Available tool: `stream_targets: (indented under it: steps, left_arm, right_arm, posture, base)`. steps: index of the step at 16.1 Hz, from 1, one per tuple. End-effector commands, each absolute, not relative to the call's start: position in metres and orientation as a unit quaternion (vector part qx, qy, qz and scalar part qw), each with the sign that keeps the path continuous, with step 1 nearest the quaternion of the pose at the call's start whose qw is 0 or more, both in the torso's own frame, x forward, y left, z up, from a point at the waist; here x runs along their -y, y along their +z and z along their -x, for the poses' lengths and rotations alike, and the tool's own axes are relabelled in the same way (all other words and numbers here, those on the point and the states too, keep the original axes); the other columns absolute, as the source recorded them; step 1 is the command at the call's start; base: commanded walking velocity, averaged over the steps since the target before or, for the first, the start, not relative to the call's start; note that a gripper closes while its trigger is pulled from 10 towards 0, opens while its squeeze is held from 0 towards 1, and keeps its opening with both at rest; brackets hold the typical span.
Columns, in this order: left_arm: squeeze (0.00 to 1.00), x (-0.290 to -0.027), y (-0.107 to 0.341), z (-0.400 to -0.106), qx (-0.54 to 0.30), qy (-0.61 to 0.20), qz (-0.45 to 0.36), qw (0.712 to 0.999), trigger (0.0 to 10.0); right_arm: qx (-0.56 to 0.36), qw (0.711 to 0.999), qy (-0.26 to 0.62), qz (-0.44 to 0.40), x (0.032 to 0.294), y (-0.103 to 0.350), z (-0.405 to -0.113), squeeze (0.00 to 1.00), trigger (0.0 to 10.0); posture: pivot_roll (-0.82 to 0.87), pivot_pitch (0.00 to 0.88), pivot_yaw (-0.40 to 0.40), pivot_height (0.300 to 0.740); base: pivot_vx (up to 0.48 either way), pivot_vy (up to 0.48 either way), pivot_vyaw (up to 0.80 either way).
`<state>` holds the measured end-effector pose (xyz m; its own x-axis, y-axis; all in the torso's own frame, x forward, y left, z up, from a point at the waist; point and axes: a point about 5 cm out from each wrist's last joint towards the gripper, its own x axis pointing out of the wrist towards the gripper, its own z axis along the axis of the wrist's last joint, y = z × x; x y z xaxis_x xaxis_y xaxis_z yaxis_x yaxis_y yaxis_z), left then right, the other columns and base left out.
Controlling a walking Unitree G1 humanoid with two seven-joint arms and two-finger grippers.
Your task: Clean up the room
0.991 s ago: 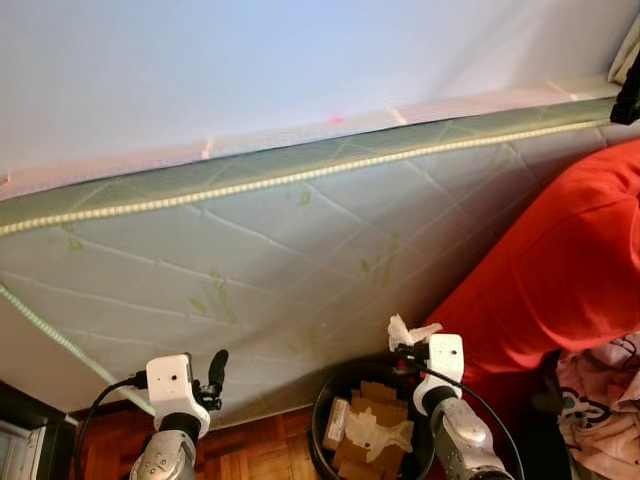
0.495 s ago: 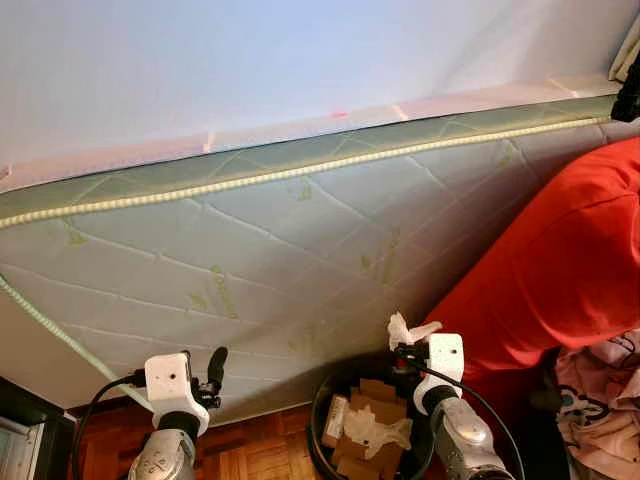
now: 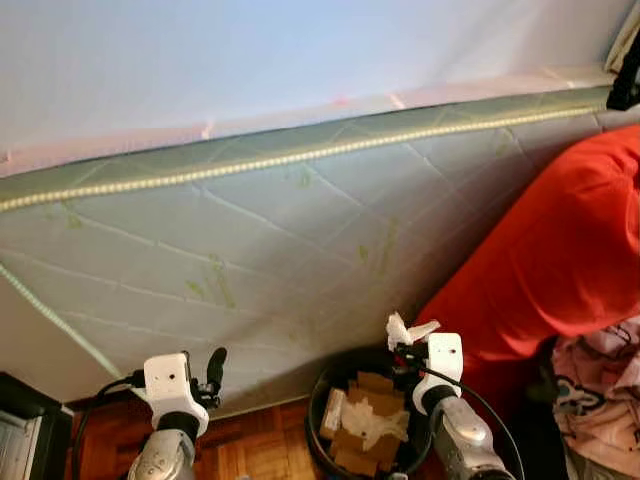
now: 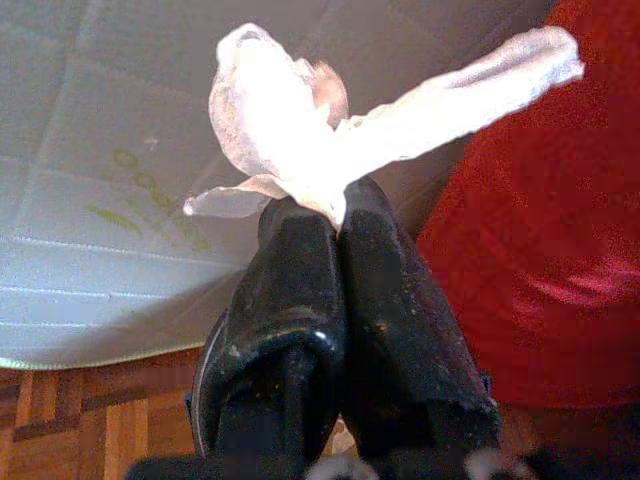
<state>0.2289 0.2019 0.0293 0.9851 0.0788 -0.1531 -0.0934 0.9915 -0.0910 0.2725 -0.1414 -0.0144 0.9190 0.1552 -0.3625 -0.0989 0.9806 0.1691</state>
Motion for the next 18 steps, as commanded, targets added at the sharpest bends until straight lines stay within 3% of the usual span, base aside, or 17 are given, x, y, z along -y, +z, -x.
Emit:
stream_targets:
  steps: [1,3,12,18]
  left_arm:
    - [0.0,-0.2015,0.0289,-0.2269,-0.08,0.043,0.049,0.995,10.0]
    - [0.0,-0.2017,0.0288,-0.2268,-0.08,0.043,0.049,0.995,10.0]
    - [0.0,-0.2009,0.028,-0.2278,-0.082,0.042,0.05,0.994,10.0]
    - [0.0,-0.2001,0.0294,-0.2263,-0.081,0.043,0.053,0.994,10.0]
  right_arm:
    - [-0.199,0.975,0.068,-0.067,0.1411,-0.016,-0.2718,0.0,10.0]
    - [-0.206,0.974,0.07,-0.065,0.1406,-0.0171,-0.2714,0.0,10.0]
    - [-0.182,0.978,0.074,-0.073,0.1375,-0.0114,-0.2749,0.0,10.0]
    - [-0.215,0.97,0.09,-0.07,0.1374,-0.0186,-0.2703,0.0,10.0]
  posture:
    - [0.04,0.125,-0.002,0.676]
    - [0.04,0.126,-0.001,0.656]
    - [0.03,0.115,-0.002,0.656]
    - [0.04,0.126,-0.001,0.656]
  base:
    - [0.0,0.0,0.0]
    - [0.0,0.0,0.0]
    - [0.0,0.0,0.0]
    - [0.0,0.0,0.0]
